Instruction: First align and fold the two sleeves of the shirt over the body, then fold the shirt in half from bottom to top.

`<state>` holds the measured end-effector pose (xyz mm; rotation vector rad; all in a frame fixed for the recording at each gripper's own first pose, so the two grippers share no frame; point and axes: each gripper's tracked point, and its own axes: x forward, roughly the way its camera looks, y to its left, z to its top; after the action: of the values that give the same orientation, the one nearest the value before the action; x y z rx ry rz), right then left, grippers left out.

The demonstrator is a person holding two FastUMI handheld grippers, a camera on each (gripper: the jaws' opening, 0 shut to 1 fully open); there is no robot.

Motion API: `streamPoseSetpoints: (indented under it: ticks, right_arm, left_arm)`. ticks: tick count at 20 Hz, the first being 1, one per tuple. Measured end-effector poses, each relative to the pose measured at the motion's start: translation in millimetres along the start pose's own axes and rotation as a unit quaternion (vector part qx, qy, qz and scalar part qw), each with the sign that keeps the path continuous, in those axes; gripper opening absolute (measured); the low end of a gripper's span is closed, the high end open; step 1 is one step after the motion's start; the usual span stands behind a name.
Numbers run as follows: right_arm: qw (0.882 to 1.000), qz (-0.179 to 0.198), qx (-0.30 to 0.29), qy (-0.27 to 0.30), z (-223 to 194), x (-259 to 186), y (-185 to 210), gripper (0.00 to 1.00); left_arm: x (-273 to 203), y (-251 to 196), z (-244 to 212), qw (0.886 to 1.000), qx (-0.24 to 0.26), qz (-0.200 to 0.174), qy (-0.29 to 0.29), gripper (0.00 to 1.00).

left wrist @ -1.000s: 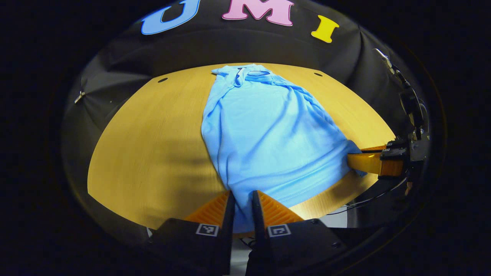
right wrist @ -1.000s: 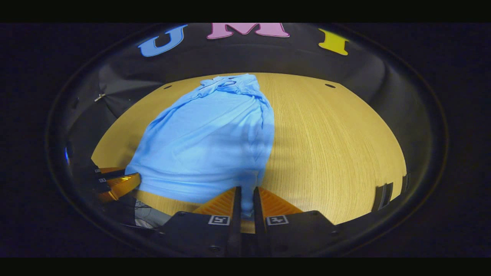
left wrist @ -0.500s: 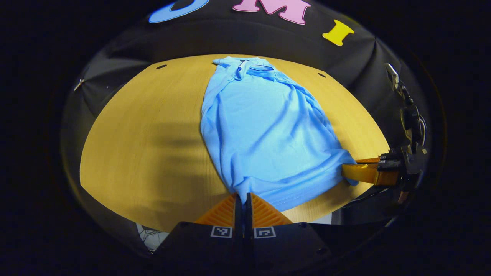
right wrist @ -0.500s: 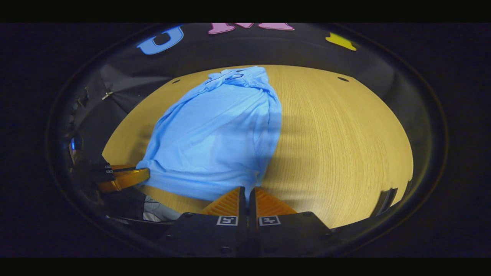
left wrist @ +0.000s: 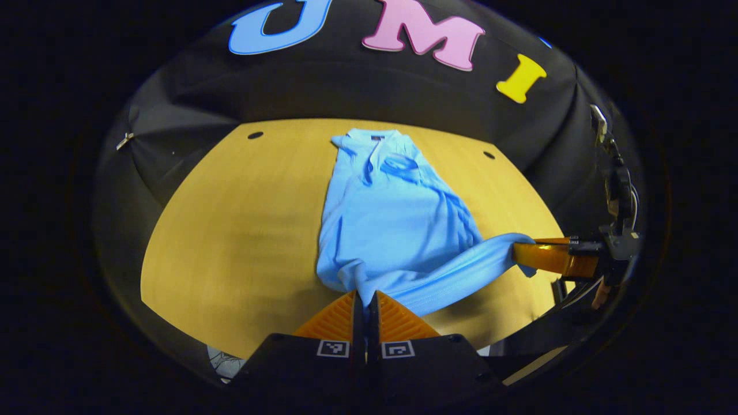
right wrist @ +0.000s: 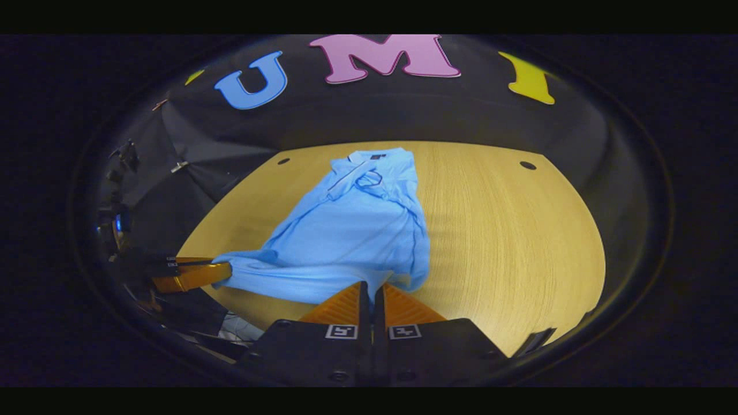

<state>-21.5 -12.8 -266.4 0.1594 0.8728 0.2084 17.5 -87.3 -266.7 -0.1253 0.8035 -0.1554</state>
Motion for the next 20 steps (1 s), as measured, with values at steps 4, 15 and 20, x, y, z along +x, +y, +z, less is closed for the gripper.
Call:
streamPoseSetpoints:
  ticks: [4, 15, 20]
  right_arm:
    - [0.999, 0.013, -0.01, -0.032, 71, 18, -3, 0.07]
    - [0.994, 0.024, -0.023, -0.107, 238, 112, -37, 0.0]
    - [0.992, 0.019, -0.005, -0.123, 281, 168, -56, 0.05]
  left_arm:
    - [18, 4, 72, 0.999, 0.028, 0.017, -0.04, 0.06]
    - [116, 21, 244, 0.994, 0.034, 0.041, -0.092, 0.06]
    - [183, 33, 289, 0.994, 0.039, 0.046, -0.094, 0.06]
